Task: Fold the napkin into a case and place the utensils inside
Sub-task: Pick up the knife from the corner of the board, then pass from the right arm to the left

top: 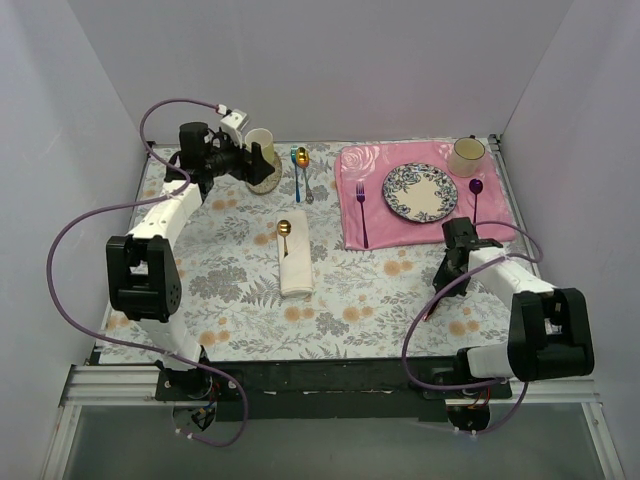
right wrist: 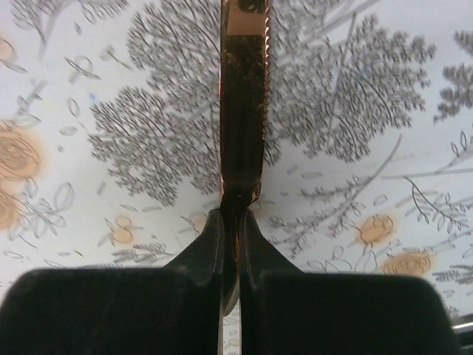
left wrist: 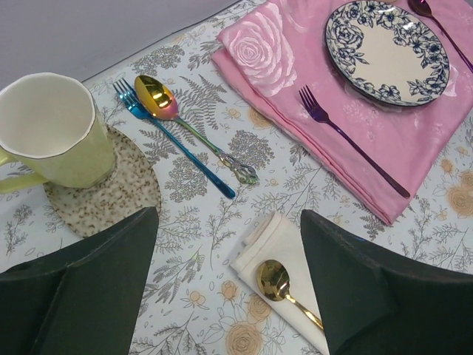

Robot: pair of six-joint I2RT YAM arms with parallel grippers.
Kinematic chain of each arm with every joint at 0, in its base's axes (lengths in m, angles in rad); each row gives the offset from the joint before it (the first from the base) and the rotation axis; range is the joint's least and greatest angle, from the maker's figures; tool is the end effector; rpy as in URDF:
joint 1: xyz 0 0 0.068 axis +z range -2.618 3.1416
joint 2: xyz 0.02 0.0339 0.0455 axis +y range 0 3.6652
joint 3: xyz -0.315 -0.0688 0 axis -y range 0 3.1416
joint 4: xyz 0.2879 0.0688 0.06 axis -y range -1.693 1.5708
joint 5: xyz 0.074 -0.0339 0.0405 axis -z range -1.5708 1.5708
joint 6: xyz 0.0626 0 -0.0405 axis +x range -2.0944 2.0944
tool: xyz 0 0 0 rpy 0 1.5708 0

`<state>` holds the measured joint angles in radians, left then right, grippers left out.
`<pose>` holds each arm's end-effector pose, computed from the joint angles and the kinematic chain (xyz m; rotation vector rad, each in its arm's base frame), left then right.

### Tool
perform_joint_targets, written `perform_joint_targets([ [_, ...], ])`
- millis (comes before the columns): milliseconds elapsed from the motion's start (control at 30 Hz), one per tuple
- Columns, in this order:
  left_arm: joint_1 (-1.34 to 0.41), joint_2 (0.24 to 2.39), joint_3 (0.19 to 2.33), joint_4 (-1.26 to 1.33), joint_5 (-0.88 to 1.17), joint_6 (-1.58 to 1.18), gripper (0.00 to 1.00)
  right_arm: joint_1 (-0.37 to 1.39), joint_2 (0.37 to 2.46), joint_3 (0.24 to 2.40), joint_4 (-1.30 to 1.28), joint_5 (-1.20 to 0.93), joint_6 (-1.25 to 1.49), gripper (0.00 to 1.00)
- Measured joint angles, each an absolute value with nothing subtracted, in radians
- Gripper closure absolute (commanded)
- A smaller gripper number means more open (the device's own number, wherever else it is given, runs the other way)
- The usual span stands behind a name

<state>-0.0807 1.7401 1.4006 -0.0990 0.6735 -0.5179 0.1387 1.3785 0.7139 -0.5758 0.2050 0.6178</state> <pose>0.4711 -0.0773 0.3325 0.0007 2.0629 -1.0510 0.2665 0.0243 0.1644 0.7005 2.6687 -0.0939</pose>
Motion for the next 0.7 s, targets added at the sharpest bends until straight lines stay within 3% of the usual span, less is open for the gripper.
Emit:
perform_joint_targets([
  [233,-0.081,1.785,1.453,-0.123,0.695,-0.558,0.07,0.139,1.24,0.652,-0.663,0.183,0.613,0.99],
  [433,-0.093,1.812,1.488,-0.172,0.747,-0.594,0.05,0.181,1.161,0.65,-0.645,0.154,0.533,0.99],
  [700,-0.2,1.824,1.488,-0.233,0.828,-0.731,0.05,0.393,1.143,0.699,-0.607,0.164,0.414,0.99],
])
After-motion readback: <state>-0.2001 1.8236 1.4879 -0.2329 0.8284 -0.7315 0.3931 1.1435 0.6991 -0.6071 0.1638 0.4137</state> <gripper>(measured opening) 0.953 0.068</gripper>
